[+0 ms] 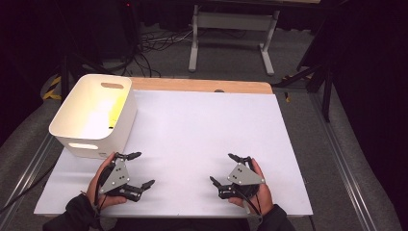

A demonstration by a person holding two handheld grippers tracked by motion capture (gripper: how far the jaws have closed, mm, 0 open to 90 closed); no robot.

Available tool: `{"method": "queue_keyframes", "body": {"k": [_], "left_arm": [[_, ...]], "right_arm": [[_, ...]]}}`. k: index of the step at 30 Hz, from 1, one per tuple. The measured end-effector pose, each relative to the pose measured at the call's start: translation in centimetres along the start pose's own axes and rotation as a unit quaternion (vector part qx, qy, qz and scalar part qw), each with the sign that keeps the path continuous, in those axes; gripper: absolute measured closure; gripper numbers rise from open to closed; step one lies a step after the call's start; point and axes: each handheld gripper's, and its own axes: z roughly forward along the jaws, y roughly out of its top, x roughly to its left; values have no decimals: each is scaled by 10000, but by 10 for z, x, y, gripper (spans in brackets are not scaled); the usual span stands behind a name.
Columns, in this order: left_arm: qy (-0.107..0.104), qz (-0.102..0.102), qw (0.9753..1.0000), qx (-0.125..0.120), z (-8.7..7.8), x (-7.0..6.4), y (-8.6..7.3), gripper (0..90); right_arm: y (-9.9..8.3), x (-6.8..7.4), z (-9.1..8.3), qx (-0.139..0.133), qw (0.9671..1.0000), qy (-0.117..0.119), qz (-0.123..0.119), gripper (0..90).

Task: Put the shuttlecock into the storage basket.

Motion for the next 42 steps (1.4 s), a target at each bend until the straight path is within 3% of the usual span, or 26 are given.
{"method": "queue_keyframes", "body": {"k": [6, 16, 28, 36, 42], "left_arm": [[16, -211, 9997, 94, -10, 2, -12, 50], [68, -134, 9998, 146, -9, 1, -11, 52], [31, -101, 9999, 111, -10, 3, -11, 53], [-73, -120, 9998, 122, -6, 3, -10, 53], [-20, -153, 9998, 136, -6, 4, -10, 49]], "right_arm": [[-3, -1, -3, -15, 10000, -3, 26, 86], [-3, -1, -3, -20, 10000, 70, 15, 85], [-2, 2, -4, 14, 10000, -8, -40, 85], [-2, 4, -3, 31, 9999, -25, -122, 85], [-3, 3, -4, 20, 9999, -39, -117, 84]]}}
